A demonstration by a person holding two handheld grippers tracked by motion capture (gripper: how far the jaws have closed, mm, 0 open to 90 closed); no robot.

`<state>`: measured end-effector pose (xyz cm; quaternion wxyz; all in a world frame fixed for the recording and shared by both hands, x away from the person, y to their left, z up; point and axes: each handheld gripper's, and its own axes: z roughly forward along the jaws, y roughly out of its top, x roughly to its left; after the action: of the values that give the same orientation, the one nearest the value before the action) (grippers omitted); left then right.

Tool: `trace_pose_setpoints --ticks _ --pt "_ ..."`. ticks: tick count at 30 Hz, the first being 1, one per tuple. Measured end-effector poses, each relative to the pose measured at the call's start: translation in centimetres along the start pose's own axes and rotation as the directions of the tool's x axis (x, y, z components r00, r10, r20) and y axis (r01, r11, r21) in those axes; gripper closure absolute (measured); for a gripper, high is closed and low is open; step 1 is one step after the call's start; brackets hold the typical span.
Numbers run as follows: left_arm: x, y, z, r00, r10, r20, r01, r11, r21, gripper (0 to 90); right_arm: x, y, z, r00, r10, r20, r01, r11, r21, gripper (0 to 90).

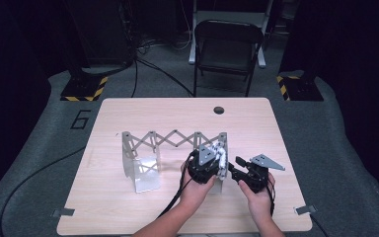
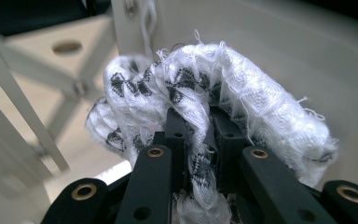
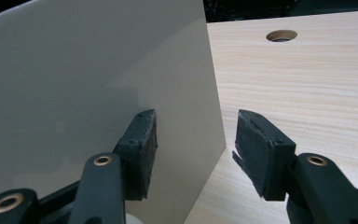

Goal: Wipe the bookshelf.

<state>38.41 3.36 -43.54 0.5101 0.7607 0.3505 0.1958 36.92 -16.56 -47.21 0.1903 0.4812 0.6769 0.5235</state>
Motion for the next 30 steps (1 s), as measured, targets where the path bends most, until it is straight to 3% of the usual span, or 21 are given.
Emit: trace_pose_setpoints --ticks 2,7,9,13,15,19,23,24,25,30 --pt "0.2 0.7 -0.1 0.9999 -0.008 -0.013 0.008 0.9996 -0.028 78.9 0.1 0.0 0.0 1.0 -0.004 -0.005 0.004 1.0 0.0 48.2" --pt "-0.2 -0.1 0.5 0.9993 -0.007 -0.035 0.005 0.9985 -0.055 79.3 0.2 -0.1 0.0 1.0 -0.008 -0.005 0.008 1.0 -0.002 49.7" --pt "-0.5 -1.1 0.8 0.9989 0.014 -0.045 -0.016 0.9993 -0.035 79.3 0.1 -0.1 0.0 1.0 -0.002 -0.004 0.002 1.0 -0.001 49.9" --pt "-0.8 -3.4 1.4 0.9994 0.015 -0.032 -0.014 0.9994 0.033 79.3 0.0 -0.2 0.0 1.0 0.007 -0.004 -0.007 1.0 -0.008 53.6" --pt "-0.8 -4.7 1.6 0.9995 0.029 -0.016 -0.028 0.9965 0.079 79.3 0.1 -0.2 0.0 0.9999 0.01 -0.007 -0.011 1.0 -0.009 55.0" --pt "-0.9 -6.6 1.8 0.9998 0.02 0.011 -0.021 0.992 0.124 79.1 0.4 -0.3 0.0 0.9999 0.003 -0.015 -0.003 1.0 -0.008 56.6" --pt "-0.4 -6.0 1.1 0.9999 0.006 0.015 -0.008 0.9919 0.126 79.1 0.6 -0.5 0.1 0.9995 0.004 -0.03 -0.005 1.0 -0.001 56.6" --pt "-0.2 -5.7 0.8 0.9999 0.011 0.012 -0.012 0.9935 0.113 79.1 0.8 -0.5 0.2 0.9994 0.009 -0.034 -0.009 1.0 0.002 56.6" --pt "0.0 -4.7 0.3 1.0 -0.002 0.006 0.002 0.9975 0.071 79.1 0.9 -0.5 0.2 0.9993 -0.001 -0.037 0.001 1.0 0.003 56.2" --pt "0.3 -3.3 -0.3 0.9998 0.02 -0.002 -0.02 0.9997 0.013 79.1 1.1 -0.6 0.4 0.9993 -0.008 -0.036 0.009 1.0 0.012 55.5"
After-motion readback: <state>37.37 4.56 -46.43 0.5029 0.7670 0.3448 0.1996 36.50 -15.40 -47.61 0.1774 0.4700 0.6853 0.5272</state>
